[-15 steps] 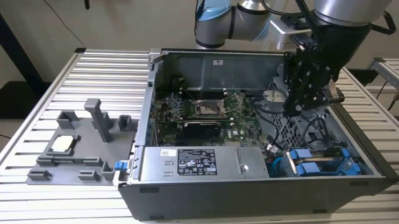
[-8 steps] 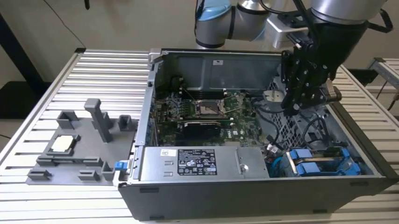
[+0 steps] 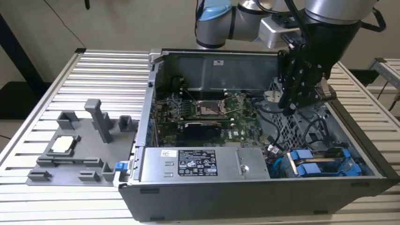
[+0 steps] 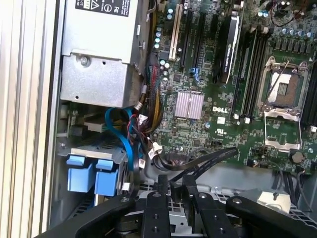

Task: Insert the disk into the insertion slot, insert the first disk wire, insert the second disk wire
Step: 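Insert the first disk wire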

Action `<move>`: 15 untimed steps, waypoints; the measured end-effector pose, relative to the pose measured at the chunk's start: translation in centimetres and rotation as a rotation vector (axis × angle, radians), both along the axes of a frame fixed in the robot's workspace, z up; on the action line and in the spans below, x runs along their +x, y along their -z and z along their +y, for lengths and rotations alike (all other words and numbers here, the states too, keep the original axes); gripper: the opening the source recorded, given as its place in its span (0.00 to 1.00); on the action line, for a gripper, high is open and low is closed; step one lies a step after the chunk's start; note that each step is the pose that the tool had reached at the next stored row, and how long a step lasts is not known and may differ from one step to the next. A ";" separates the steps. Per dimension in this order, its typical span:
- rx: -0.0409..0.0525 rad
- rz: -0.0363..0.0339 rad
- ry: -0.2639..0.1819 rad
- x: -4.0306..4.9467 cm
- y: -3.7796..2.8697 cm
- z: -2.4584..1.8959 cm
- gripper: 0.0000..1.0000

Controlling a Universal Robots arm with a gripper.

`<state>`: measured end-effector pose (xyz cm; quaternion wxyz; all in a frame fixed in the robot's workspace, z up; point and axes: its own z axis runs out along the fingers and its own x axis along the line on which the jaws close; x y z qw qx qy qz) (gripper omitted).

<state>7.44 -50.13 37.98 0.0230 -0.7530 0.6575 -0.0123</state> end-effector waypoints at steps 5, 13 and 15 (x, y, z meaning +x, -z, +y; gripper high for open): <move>-0.0139 -0.0121 -0.011 -0.05 0.30 0.35 0.27; -0.0305 -0.0149 -0.011 -0.05 0.34 0.34 0.27; -0.0307 -0.0149 -0.011 -0.05 0.34 0.34 0.27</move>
